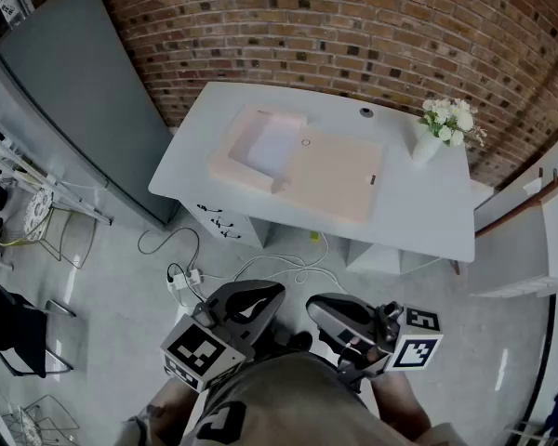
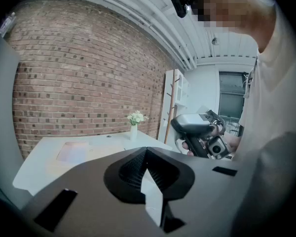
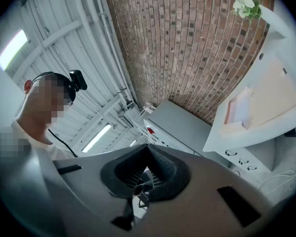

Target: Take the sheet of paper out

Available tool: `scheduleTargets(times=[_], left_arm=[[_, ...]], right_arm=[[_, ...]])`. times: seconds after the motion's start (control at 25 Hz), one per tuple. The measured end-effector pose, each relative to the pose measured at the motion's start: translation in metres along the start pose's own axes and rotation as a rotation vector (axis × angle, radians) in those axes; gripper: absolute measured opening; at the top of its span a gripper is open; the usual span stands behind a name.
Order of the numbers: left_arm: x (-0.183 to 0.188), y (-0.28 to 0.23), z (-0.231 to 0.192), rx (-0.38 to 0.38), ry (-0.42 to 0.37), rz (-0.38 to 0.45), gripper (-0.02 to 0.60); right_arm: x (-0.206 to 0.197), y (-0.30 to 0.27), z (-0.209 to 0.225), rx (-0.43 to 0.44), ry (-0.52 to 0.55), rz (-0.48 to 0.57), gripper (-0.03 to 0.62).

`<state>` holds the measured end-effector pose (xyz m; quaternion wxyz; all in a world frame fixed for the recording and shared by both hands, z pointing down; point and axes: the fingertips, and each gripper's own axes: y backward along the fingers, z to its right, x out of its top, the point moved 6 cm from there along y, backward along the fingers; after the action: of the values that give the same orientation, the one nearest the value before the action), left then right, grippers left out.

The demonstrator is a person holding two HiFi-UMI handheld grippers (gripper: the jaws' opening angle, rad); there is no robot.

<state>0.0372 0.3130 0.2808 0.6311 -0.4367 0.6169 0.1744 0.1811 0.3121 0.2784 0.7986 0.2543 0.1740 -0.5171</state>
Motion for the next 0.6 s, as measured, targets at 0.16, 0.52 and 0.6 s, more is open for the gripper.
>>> scheduleTargets(times=[0.16,0.52,0.6], left_arm=[[-0.003,0.003,-0.021,0.023,-0.008,0.0,0.014],[-0.006,0.013,-0.081,0.015,0.003,0.008,0.014],[-0.008,0.013,-0.095,-0.003,0.014,0.001,0.014]], right_arm=[[0.002,-0.012,0.009,0.006,-0.001,-0.01,0.023],[0.005,-0.053,0.033,-0.092,-0.004,-0.02,0.025],[0.005,-0.067,0.042,-0.12,-0.018,-0.024,0.025]])
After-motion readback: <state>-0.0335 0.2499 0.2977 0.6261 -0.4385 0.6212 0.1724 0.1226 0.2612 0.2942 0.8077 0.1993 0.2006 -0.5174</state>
